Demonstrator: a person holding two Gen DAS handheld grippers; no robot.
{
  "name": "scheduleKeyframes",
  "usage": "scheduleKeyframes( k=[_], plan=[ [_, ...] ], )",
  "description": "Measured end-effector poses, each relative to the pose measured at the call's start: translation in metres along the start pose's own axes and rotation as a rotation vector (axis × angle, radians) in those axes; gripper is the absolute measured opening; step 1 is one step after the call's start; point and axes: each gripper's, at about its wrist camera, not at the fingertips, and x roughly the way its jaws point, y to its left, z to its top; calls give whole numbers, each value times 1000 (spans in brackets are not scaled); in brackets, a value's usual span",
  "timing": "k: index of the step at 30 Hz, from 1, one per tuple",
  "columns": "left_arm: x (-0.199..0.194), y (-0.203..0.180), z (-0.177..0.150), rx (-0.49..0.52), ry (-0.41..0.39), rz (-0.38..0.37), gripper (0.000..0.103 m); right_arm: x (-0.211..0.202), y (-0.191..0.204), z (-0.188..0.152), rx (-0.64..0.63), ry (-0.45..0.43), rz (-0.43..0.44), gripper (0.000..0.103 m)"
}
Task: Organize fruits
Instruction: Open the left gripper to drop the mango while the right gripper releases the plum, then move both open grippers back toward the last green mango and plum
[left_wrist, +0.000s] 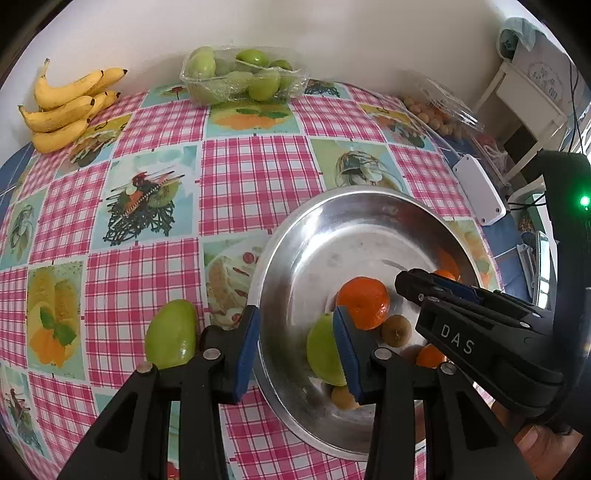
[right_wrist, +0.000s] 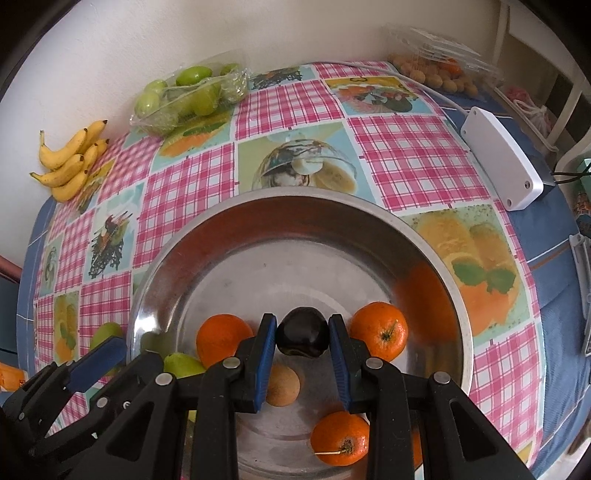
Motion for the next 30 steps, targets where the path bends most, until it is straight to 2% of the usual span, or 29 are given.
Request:
scheduleKeyframes(
  k=[7, 8, 10, 14, 17, 19, 23, 26, 30],
  plan=[
    [-8, 5, 2, -12, -16, 13, 42, -6, 0, 2, -3, -12, -5, 35],
    [-10, 5, 2, -14, -19, 13, 43, -8, 0, 2, -3, -16, -4, 37],
    [-13, 7, 2, -18, -24, 15, 43, -12, 0, 3, -3, -27, -6, 52],
    [-20, 10, 4, -27, -38, 30, 46, -19, 1, 3, -7, -48, -6, 58],
    [-23, 17, 5, -56, -52, 51, 54, -24, 1, 3, -5, -60, -12, 68],
    [-23, 25, 5, -92, -51, 82, 64, -27, 0, 3, -4, -67, -14, 74],
    [-17, 43, 4, -149, -37, 130, 65, -29, 1, 3, -6, -70, -21, 83],
    [-14, 55, 3, -193, -34, 168, 78, -27, 2, 2, -8, -64, -23, 90],
    [-12, 70, 0, -241, -32, 193, 79, -23, 3, 1, -15, -53, -23, 93]
  ],
)
